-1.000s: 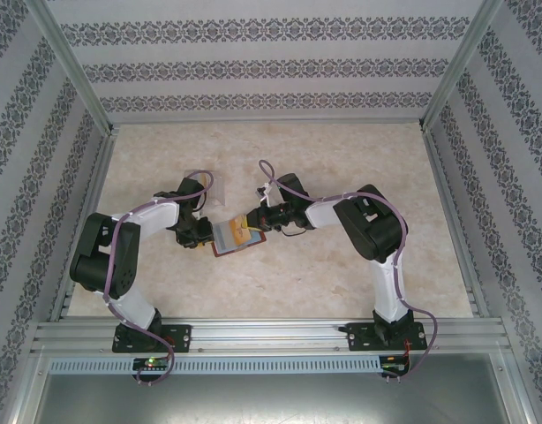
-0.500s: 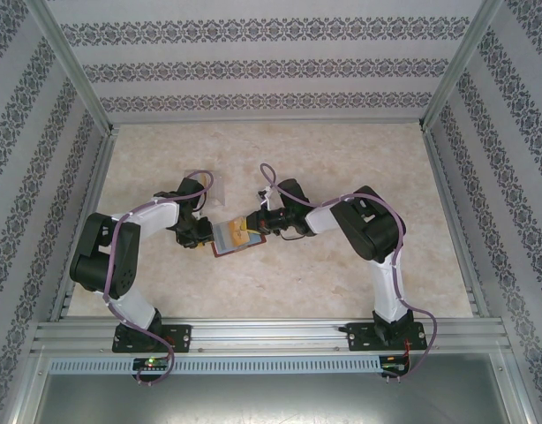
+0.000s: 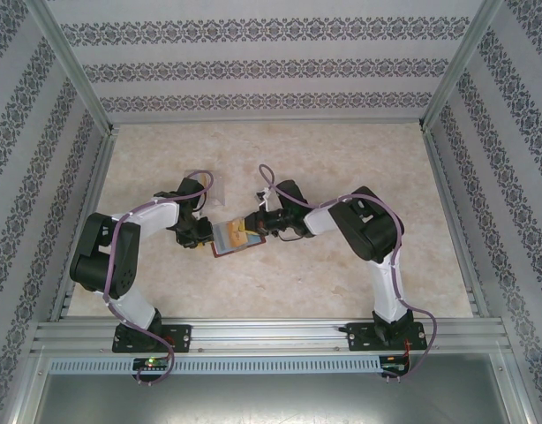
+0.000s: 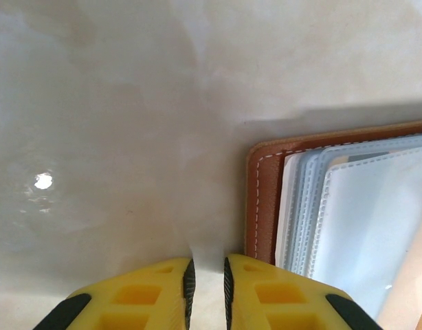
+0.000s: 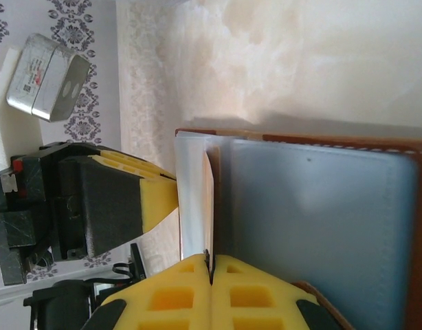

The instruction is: Put the credit cards into the card holder

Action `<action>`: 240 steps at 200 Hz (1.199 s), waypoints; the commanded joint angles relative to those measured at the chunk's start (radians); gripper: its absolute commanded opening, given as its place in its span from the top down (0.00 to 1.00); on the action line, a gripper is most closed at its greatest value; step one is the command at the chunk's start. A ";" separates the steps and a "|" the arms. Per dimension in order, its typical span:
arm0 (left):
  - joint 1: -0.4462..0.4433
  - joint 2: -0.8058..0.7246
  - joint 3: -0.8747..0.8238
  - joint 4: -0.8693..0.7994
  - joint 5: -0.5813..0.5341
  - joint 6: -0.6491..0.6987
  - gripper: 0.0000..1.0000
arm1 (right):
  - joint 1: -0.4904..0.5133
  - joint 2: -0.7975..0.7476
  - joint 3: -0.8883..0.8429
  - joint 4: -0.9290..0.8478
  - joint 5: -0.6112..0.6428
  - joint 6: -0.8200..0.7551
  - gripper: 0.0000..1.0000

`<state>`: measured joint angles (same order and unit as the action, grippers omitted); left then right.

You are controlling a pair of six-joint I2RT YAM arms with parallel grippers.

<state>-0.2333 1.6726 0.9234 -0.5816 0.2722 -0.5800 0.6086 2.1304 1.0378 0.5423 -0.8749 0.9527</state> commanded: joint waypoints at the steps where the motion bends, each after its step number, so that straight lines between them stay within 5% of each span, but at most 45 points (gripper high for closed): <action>1: -0.014 0.064 -0.007 0.178 0.027 -0.001 0.77 | 0.026 0.037 0.015 -0.002 0.017 0.017 1.00; 119: -0.015 0.048 -0.028 0.201 0.019 -0.012 0.77 | 0.084 0.080 0.065 0.000 0.052 0.072 1.00; 196: -0.014 0.047 -0.019 0.196 0.010 -0.015 0.80 | 0.078 0.008 0.031 -0.068 0.119 0.005 0.82; 240: -0.015 0.030 -0.028 0.190 -0.001 -0.009 0.82 | 0.096 -0.071 0.063 -0.259 0.225 -0.132 0.77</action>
<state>-0.2337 1.6672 0.9184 -0.5808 0.2581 -0.5842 0.6903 2.1025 1.0893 0.4236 -0.7345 0.9173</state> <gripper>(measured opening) 0.180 0.231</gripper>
